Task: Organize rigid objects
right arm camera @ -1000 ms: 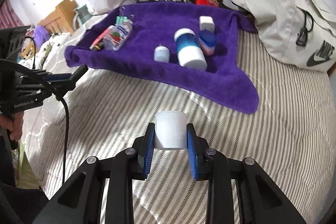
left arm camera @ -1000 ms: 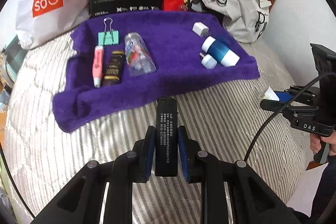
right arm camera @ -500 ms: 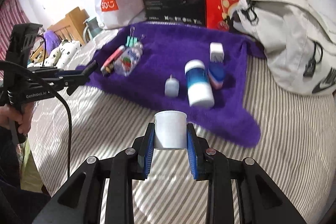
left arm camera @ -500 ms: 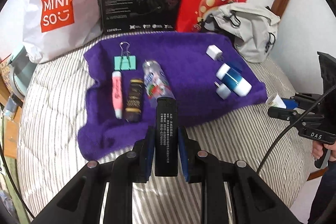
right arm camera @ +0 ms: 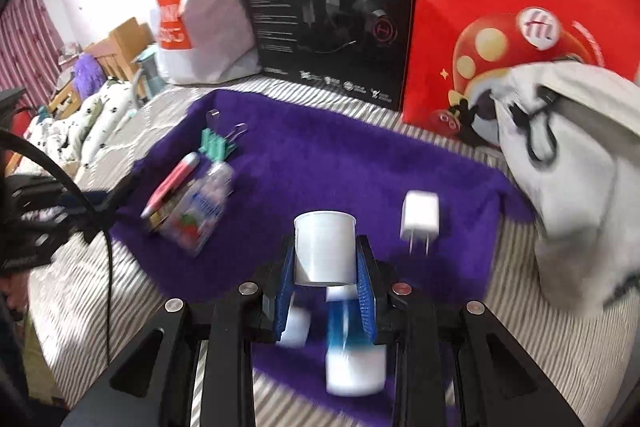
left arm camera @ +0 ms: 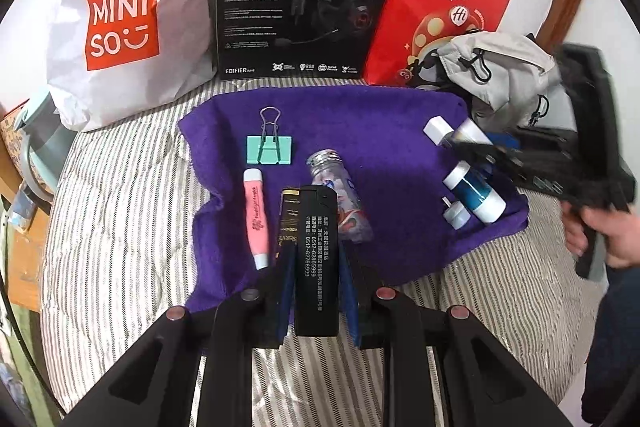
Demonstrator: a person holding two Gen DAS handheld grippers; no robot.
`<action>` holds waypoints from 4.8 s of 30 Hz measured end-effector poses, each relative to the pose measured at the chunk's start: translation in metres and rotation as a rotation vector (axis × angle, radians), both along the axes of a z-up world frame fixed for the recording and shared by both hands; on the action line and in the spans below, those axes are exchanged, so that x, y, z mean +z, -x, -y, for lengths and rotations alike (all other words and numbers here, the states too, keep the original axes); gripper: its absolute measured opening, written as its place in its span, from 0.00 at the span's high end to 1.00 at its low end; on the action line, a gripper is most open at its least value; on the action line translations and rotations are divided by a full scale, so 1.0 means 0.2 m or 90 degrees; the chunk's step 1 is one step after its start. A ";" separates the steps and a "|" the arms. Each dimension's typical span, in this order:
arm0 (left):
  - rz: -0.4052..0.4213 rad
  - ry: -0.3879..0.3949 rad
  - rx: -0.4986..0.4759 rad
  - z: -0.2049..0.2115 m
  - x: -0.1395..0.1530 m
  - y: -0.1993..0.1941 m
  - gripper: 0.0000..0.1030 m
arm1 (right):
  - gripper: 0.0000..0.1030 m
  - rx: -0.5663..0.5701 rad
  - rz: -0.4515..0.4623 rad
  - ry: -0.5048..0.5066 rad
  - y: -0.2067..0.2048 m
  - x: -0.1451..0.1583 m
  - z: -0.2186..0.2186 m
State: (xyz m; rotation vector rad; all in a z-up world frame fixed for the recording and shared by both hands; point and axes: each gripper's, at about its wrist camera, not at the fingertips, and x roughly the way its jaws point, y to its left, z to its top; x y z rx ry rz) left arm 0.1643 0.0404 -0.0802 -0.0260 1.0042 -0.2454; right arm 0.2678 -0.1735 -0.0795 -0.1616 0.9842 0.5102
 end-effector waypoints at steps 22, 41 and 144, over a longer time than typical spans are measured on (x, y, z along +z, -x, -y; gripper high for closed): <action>-0.020 0.012 0.004 -0.03 -0.06 -0.08 0.80 | 0.70 -0.007 -0.037 0.100 -0.23 -0.23 -0.16; -0.016 0.003 -0.045 0.14 -0.01 -0.21 0.80 | 0.69 -0.019 0.015 0.055 0.11 0.07 0.07; 0.035 -0.109 0.091 0.23 0.31 0.49 0.01 | 0.00 -0.296 0.001 0.055 1.02 0.34 0.30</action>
